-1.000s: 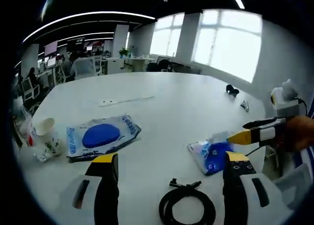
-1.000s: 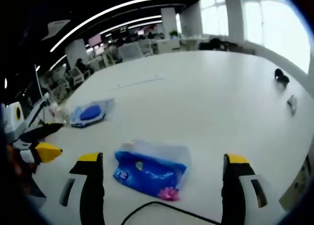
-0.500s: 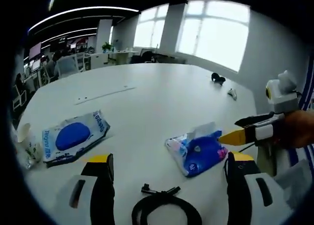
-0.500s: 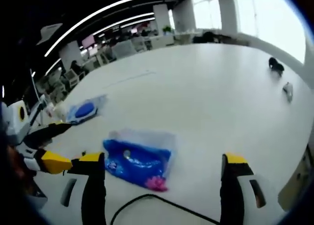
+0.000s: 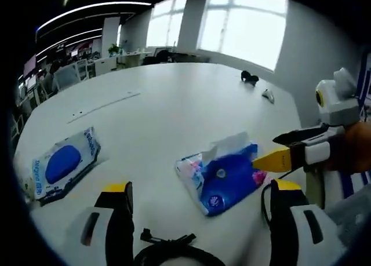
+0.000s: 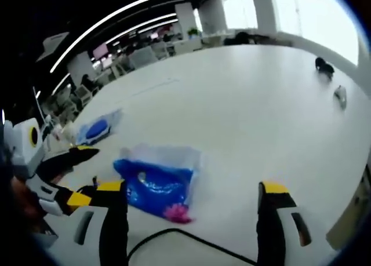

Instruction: Arrange the tabletop items into an orderly group along one side of the table until the central work area is clear of visible clutter.

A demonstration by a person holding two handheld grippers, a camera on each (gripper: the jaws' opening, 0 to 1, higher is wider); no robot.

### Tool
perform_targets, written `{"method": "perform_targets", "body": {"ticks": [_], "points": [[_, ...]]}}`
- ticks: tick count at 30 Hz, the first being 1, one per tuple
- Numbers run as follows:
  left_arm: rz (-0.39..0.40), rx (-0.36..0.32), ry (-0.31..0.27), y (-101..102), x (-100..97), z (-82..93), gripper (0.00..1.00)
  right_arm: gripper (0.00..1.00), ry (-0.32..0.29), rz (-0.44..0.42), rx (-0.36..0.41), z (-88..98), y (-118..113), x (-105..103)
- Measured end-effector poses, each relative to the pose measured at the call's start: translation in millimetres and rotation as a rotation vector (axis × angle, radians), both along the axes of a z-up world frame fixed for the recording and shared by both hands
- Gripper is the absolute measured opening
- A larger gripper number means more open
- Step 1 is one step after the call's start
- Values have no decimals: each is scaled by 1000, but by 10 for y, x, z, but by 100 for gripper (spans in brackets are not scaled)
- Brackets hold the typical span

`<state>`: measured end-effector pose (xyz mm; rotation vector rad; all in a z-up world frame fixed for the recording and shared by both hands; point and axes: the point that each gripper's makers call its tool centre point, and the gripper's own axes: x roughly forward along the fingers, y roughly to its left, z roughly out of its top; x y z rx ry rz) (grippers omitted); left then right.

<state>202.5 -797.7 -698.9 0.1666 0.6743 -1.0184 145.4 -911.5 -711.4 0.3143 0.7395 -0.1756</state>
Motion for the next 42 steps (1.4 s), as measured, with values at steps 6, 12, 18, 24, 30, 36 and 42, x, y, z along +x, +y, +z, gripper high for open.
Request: {"method": "perform_targets", "body": {"ticks": [6,12,18,24,30,36,42], "points": [[12,36,1,-48,70,-92,92,85,2,-21,42,-64,8,3],[17,59,9,-89,127,-149,84,78,3,-21,47,-84,-13,36],[4,86,-8,-121,133,-191,62,69,3,-13,46,-91,-29,100],[-6,113,-19,-135,140,-222,51,58,17,7,43,-130,-2,139],[-32,130,-28,-168,121,-231,43,46,32,8,51,-159,0,140],[-45,130,-44,-194,121,-194,33,25,43,3,63,-171,20,136],[-52,129,-61,-214,133,-144,28,16,41,5,62,-148,30,174]]}}
